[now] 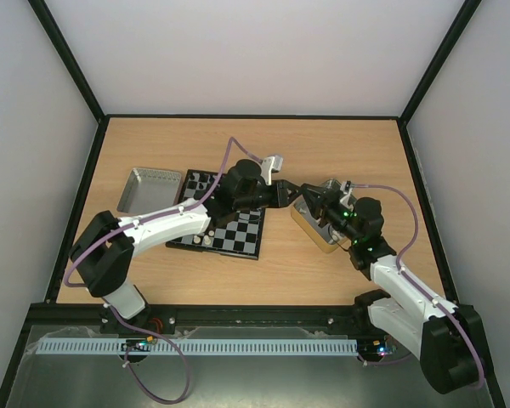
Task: Set up the chess pieces on the board
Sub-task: Place the chess piece on the chessboard.
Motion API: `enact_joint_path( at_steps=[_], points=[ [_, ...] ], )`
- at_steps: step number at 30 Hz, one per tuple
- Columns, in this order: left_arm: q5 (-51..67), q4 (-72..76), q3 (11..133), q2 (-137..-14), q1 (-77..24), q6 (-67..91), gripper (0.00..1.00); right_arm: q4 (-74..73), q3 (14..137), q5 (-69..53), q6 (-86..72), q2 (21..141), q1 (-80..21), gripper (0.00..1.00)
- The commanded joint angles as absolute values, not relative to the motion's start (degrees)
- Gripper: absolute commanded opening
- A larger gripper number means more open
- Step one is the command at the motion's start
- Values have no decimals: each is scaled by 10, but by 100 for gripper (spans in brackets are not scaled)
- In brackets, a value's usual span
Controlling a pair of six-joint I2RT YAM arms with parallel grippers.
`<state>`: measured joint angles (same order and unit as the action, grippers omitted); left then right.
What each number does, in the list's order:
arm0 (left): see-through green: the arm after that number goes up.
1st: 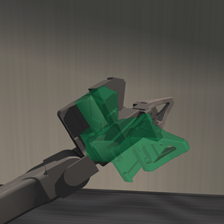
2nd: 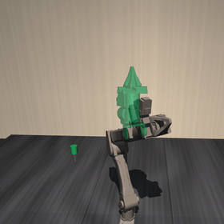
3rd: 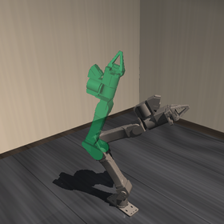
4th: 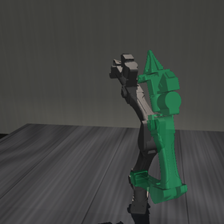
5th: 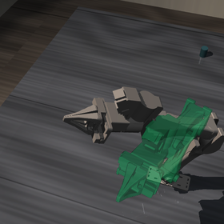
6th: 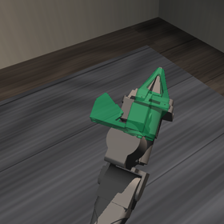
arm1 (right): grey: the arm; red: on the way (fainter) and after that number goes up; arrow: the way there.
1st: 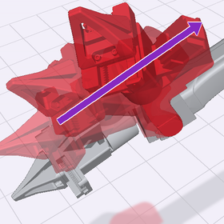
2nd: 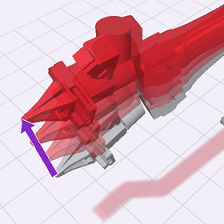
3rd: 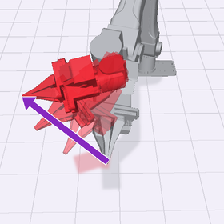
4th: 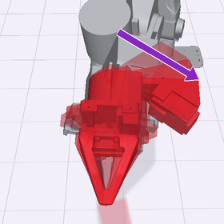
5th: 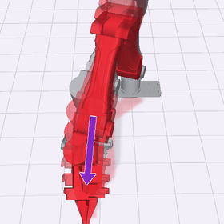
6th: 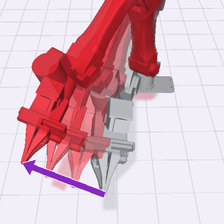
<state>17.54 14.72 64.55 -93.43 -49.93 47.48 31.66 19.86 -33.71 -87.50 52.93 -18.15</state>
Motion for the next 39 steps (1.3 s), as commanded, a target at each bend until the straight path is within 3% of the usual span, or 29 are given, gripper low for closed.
enact_joint_path(
  at_steps=[1,10,17,21,31,39],
  points=[
    [182,156,660,-933,-502,465,22,335,208,-354,-854,522,-185,16],
    [192,160,652,-923,-502,465,3,330,213,-361,-830,505,-186,22],
    [153,61,649,-891,-503,428,2,219,242,-318,-748,493,-185,54],
    [123,-86,649,-857,-500,381,2,144,264,-271,-689,483,-185,65],
    [42,-480,755,-886,-484,244,2,89,272,-209,-630,497,-185,67],
    [34,-564,764,-967,-483,206,2,85,264,-202,-625,509,-186,67]
  ],
)
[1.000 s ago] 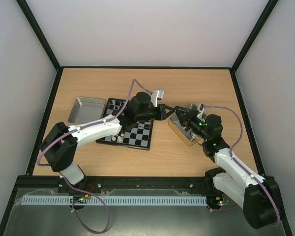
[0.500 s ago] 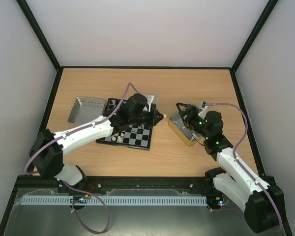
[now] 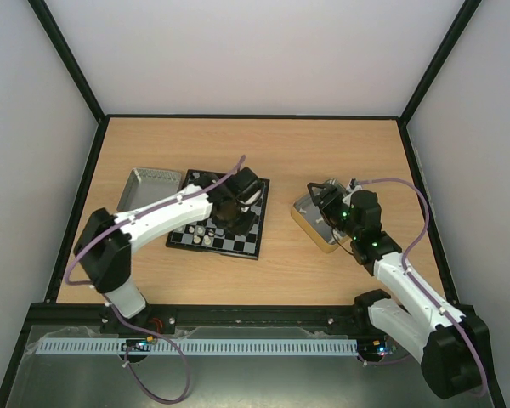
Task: Set up the chess pieces on the board
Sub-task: Place the chess piece on the chessboard.
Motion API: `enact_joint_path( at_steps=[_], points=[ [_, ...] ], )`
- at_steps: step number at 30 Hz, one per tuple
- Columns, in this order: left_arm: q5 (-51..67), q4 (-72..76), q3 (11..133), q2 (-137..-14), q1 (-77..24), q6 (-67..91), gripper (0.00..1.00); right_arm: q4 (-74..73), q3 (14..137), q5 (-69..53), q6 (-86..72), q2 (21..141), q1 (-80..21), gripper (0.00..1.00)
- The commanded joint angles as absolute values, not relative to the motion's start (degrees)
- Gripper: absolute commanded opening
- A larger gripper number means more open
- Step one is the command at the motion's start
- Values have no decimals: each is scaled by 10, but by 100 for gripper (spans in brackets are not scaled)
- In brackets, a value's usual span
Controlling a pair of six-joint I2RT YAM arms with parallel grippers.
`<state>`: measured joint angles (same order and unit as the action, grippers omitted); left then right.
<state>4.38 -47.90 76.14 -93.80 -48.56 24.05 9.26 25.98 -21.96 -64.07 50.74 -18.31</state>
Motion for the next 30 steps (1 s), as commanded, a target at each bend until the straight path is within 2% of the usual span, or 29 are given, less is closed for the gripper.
enact_joint_path(
  at_steps=[1,22,27,30],
  points=[
    [39,-564,765,-975,-483,203,2,85,263,-200,-625,508,-185,67],
    [55,-556,776,-1075,-480,181,3,90,256,-193,-622,524,-185,67],
    [56,-558,780,-1083,-479,180,8,91,258,-195,-622,528,-185,67],
    [55,-558,785,-1083,-478,179,17,91,258,-194,-623,528,-185,67]
  ],
)
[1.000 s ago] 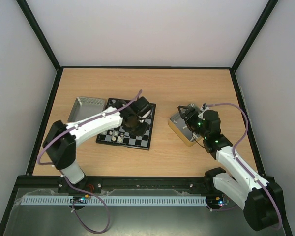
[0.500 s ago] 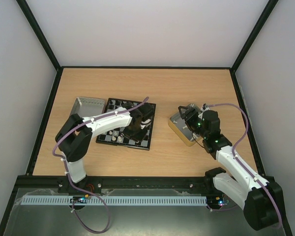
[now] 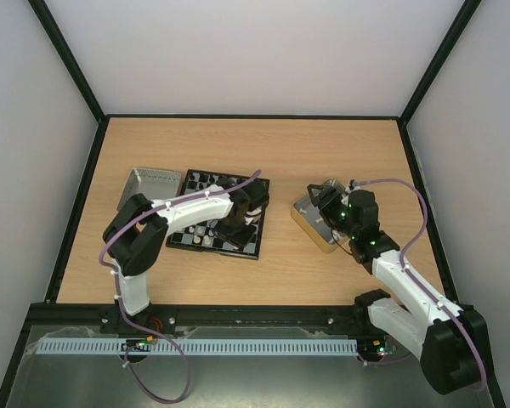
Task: Set up the chess pieces on the board
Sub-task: Place the chess piece on the chessboard.
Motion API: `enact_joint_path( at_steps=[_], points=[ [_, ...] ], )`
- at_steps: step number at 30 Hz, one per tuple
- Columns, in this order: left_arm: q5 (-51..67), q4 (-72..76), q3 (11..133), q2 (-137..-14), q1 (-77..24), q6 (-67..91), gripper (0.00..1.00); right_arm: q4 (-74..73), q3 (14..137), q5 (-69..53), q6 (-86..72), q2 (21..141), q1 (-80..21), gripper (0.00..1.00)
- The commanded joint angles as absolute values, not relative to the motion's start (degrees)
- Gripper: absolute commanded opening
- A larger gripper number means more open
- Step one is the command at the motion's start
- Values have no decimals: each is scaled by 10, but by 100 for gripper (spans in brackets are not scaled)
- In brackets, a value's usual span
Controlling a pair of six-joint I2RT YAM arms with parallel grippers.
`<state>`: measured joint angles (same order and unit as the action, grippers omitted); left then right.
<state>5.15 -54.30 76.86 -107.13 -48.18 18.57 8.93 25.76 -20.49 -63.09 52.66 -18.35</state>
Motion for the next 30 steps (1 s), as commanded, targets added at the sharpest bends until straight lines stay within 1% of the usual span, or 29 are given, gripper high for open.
enact_joint_path(
  at_steps=[1,3,7,14,17,24,26,30],
  points=[
    [57,-558,787,-1083,-479,178,20,91,258,-194,-623,528,-186,67],
    [60,-557,789,-1081,-479,178,24,90,258,-195,-623,527,-185,67],
    [63,-551,786,-1079,-478,177,24,88,258,-194,-622,526,-185,67],
    [79,-541,780,-1078,-478,173,16,83,256,-192,-622,522,-185,67],
    [80,-539,778,-1078,-477,173,16,80,256,-191,-622,521,-185,67],
    [46,-543,785,-1069,-473,182,30,60,264,-175,-607,517,-185,67],
    [42,-543,793,-1061,-471,184,35,40,272,-155,-585,517,-185,67],
    [38,-522,801,-1031,-461,188,41,-32,307,-73,-511,531,-184,67]
  ],
)
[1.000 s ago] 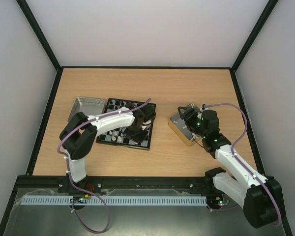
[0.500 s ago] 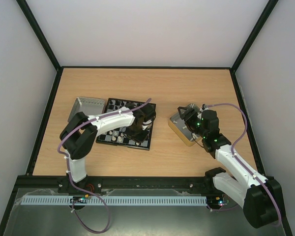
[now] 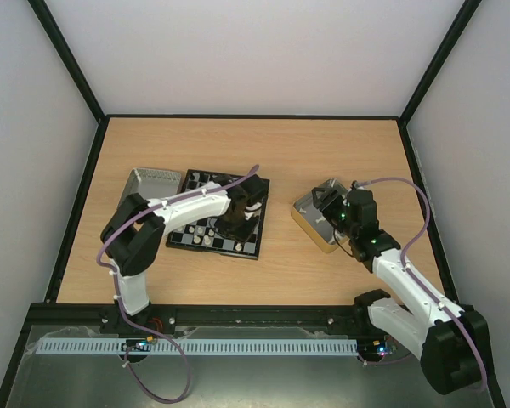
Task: Set up the chess pieces on the board
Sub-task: Place the chess piece on the chessboard, then pick up the chess piece from the storage box.
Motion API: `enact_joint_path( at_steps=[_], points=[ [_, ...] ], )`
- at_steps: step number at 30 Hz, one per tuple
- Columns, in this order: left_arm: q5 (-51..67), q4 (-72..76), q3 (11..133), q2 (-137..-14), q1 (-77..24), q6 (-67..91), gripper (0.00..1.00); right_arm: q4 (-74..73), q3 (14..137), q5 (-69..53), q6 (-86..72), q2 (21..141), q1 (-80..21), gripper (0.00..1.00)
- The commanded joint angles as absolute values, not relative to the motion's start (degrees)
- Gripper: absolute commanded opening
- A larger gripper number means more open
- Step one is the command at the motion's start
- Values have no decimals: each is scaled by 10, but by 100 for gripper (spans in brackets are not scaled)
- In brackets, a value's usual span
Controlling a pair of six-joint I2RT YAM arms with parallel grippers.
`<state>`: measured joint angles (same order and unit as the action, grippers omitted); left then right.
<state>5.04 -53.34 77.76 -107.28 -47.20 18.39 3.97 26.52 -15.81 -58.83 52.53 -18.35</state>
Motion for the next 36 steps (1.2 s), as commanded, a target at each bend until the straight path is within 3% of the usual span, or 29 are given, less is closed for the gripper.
enact_joint_path(
  at_steps=[1,10,21,28,36],
  points=[
    [36,-511,799,-1021,-457,190,43,-54,318,-54,-493,539,-183,67],
    [45,-311,700,-861,-429,216,45,-167,398,37,-411,693,-172,53],
    [-30,-101,541,-655,-425,217,54,-178,430,1,-416,814,-174,47],
    [-88,-39,467,-551,-424,205,66,-173,444,0,-441,865,-190,40],
    [-105,-37,456,-531,-423,201,68,-170,446,4,-457,897,-201,27]
  ],
)
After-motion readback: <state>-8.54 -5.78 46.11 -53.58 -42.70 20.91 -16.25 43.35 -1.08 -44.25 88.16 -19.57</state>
